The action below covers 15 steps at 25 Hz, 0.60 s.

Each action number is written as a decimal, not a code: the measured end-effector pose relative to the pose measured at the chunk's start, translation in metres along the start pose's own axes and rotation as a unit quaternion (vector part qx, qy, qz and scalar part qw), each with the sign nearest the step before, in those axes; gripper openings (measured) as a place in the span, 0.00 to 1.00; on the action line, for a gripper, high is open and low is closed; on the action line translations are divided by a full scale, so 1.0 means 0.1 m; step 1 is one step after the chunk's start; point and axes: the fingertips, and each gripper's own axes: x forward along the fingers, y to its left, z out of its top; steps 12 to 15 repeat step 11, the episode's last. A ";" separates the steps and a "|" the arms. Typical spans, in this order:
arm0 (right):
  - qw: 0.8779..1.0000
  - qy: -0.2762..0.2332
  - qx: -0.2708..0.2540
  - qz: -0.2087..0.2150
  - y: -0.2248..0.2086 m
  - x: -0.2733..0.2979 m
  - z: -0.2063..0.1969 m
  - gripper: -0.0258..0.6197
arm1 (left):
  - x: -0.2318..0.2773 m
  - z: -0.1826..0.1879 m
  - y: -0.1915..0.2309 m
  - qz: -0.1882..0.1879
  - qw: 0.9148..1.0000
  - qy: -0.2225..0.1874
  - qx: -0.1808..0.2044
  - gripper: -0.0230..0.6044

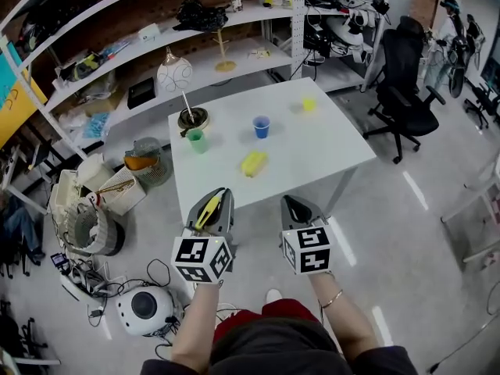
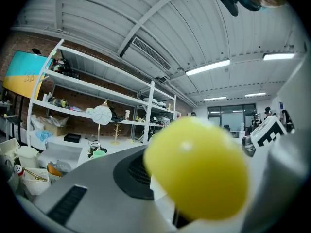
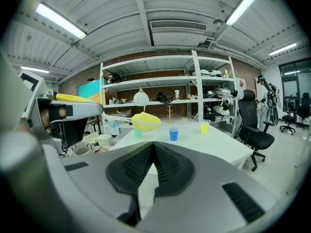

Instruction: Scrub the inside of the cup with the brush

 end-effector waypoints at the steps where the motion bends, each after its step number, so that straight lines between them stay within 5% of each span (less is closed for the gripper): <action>1: 1.000 0.001 0.001 -0.003 0.05 -0.01 -0.01 0.07 | -0.05 0.00 0.02 -0.002 1.000 0.000 0.001 0.11; 15: 0.999 0.002 0.005 -0.034 0.60 -0.26 -0.19 0.07 | -0.70 -0.09 0.21 -0.013 1.000 -0.005 0.003 0.11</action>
